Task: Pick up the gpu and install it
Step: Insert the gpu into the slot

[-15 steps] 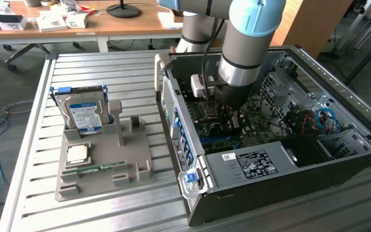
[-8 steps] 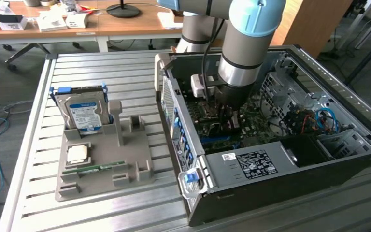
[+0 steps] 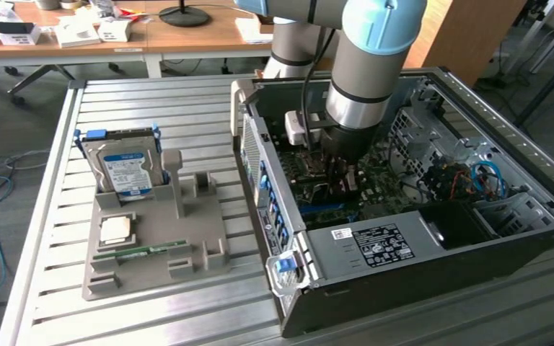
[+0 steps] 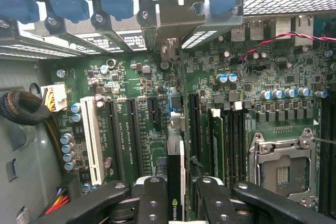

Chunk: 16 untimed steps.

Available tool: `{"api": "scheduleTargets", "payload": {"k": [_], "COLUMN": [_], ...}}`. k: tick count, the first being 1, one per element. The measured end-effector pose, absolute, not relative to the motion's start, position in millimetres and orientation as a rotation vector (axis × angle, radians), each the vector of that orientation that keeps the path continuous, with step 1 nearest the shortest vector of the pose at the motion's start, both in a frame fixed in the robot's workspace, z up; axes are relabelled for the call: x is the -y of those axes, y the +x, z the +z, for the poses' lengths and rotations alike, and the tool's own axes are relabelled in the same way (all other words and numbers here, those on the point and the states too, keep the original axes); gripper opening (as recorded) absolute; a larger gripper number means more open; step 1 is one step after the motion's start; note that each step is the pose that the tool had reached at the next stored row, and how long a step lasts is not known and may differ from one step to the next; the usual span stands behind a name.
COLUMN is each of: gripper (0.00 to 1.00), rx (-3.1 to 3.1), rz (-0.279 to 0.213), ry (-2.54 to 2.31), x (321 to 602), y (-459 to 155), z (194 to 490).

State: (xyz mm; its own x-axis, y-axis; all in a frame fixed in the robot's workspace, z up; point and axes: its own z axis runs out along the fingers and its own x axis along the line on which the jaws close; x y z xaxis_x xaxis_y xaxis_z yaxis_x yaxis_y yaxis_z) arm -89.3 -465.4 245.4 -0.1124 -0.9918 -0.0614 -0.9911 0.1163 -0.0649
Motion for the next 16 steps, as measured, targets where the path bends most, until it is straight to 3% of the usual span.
{"api": "scheduleTargets", "payload": {"k": [10,11,13,14,16], "gripper": [0.27,0.32,0.32,0.39,0.39], "rx": [-2.279,-2.279,-2.279,-2.279,-2.279], "rz": [-0.01,-0.011,-0.012,-0.012,-0.011], "ry": [-2.03,-2.03,-2.031,-2.031,-2.031], "x": [465.2,465.3,465.3,465.3,465.4], "y": [-89.5,-89.4,-89.4,-89.3,-89.3], "z": [245.3,245.3,245.3,245.4,245.4]}}
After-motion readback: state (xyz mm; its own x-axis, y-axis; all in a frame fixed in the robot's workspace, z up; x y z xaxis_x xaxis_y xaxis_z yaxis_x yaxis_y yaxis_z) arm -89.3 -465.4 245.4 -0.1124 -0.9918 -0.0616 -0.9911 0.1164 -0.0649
